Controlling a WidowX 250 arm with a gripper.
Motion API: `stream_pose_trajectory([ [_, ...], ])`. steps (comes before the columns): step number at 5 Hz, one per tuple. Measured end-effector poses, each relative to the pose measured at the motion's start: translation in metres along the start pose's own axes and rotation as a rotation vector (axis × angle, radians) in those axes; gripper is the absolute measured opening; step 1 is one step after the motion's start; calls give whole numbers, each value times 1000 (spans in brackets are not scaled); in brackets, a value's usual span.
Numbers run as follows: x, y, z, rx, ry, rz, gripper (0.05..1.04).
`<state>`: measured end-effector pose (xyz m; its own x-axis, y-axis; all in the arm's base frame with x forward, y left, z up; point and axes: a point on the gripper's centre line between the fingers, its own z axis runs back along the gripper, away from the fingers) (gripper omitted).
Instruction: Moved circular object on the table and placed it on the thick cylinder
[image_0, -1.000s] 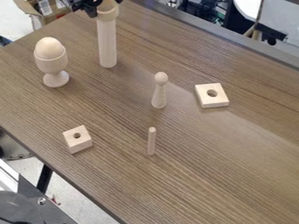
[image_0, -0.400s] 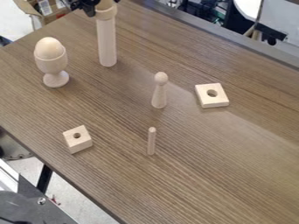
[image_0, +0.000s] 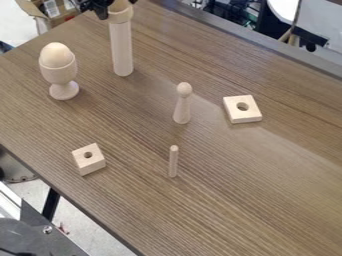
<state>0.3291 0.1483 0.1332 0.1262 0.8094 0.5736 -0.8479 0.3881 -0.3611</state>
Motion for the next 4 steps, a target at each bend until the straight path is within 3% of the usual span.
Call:
stream_pose_trajectory([
  [4,-5,-1,3,-8,79,-39,725],
])
